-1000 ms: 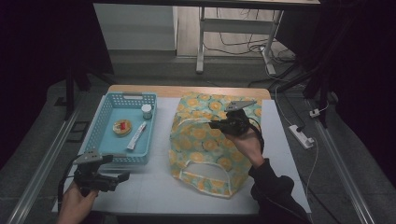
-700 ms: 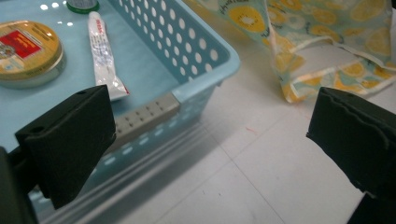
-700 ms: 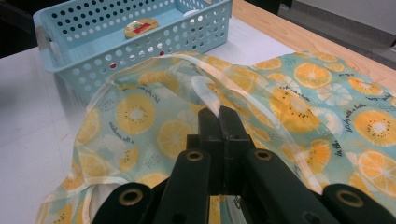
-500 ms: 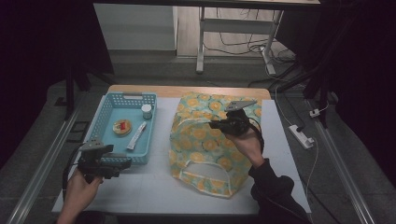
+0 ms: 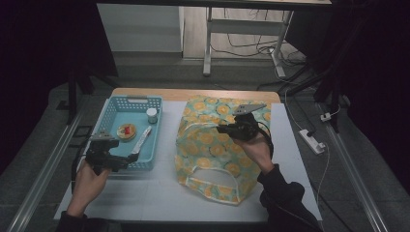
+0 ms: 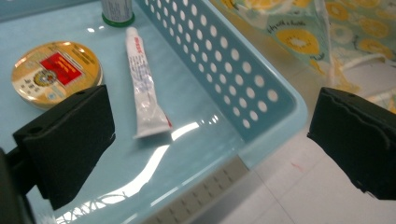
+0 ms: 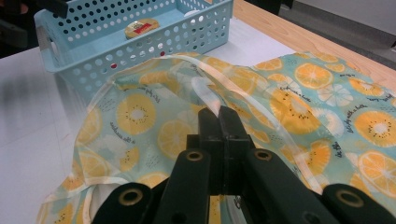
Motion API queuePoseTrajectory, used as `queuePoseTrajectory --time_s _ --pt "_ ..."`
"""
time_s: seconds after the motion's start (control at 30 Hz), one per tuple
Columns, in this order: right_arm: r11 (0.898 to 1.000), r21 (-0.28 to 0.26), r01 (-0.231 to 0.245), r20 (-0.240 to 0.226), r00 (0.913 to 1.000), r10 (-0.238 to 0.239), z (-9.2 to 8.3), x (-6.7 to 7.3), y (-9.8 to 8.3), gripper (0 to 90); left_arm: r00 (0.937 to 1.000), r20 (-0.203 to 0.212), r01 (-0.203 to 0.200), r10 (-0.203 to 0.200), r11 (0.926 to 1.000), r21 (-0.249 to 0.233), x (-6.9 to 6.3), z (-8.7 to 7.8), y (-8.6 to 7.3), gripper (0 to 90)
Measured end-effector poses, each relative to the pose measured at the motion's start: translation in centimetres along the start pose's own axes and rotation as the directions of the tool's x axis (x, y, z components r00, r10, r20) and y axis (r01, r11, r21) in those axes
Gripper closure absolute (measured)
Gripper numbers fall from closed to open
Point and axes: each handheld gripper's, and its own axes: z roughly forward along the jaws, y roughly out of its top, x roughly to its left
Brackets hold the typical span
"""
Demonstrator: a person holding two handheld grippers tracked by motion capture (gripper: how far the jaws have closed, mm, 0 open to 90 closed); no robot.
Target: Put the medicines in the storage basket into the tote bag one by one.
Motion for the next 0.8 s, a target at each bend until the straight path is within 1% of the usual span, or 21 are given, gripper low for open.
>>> queuePoseTrajectory --time_s 0.2,0.37,0.47,0.63,0.8 --pt "1.0 -0.001 0.0 -0.001 1.0 0.0 -0.1 0.0 0.0 90.0 0.9999 -0.001 0.014 -0.014 0.9998 0.012 1.2 0.9 1.3 0.0" --pt "1.0 -0.003 0.0 -0.003 1.0 0.0 -0.1 -0.1 0.0 90.0 0.9997 -0.004 0.026 -0.026 0.9991 0.034 2.3 1.7 2.5 0.0" --pt "1.0 -0.004 0.0 -0.003 1.0 0.0 -0.1 -0.1 -0.1 90.0 0.9997 -0.01 0.025 -0.025 0.999 0.037 3.0 2.2 3.1 0.0" --pt "1.0 -0.002 0.001 -0.001 1.0 -0.001 -0.1 -0.1 -0.1 90.0 0.9992 -0.031 0.027 -0.025 0.9984 0.05 4.0 2.8 4.2 0.0" --pt "1.0 -0.001 0.003 -0.001 1.0 -0.003 0.0 -0.1 -0.1 90.0 0.9981 -0.056 0.029 -0.025 0.9965 0.078 5.0 3.7 5.1 0.0"
